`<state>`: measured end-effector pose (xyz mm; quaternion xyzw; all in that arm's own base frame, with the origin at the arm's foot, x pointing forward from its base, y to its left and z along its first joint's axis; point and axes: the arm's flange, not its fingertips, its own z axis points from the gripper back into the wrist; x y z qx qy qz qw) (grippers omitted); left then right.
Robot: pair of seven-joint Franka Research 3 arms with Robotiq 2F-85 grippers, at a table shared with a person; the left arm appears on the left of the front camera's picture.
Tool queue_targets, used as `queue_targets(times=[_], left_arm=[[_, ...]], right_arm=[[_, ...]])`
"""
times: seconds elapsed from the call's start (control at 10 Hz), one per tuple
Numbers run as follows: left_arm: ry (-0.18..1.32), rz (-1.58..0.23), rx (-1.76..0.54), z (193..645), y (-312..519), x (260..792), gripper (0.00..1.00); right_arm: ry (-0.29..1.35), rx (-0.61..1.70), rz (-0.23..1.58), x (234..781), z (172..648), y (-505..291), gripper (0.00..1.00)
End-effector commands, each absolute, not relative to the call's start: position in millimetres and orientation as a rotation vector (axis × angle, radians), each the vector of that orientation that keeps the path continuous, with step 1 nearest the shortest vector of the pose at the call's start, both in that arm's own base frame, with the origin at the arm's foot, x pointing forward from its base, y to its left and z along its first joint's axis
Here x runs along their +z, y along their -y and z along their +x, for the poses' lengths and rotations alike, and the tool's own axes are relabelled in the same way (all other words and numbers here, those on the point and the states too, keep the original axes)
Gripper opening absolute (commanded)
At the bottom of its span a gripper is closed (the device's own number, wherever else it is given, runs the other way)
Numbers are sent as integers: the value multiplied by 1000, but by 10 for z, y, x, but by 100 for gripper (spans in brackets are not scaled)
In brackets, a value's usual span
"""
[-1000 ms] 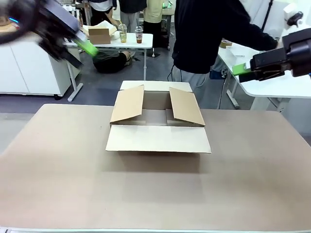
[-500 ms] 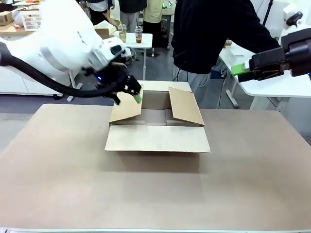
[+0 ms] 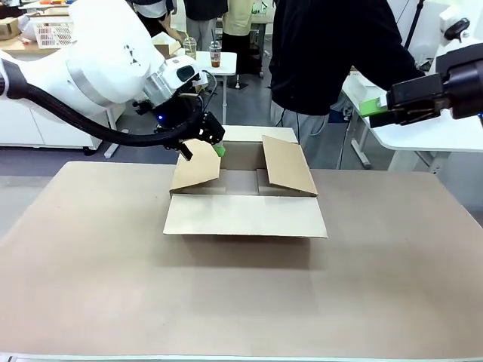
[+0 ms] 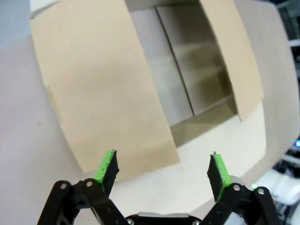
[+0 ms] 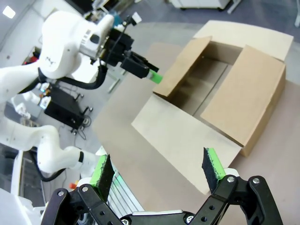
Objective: Pack the gift set into the box.
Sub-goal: Place both hands on the side flaps of the Package Box and spread them outward.
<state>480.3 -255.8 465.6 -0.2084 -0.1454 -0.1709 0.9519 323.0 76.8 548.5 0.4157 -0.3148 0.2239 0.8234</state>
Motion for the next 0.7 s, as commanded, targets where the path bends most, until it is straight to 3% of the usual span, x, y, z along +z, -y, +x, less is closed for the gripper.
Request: queue_targets(times=[0.0,0.1,0.3,0.6], left_arm=[[327,-219,-81,4977,2777,4663,100],[288,-106,65,5161,2969,4708,100],[205,-30,21,5334,3292,4685,100],[113,-63,-59,5550,3451,4603,100]], right_arm=[[694,496,900,5481,3271,-783,100],[694,496,900,5481,3271,-783,100],[694,496,900,5481,3271,-783,100],[694,496,900,5481,3271,-783,100]])
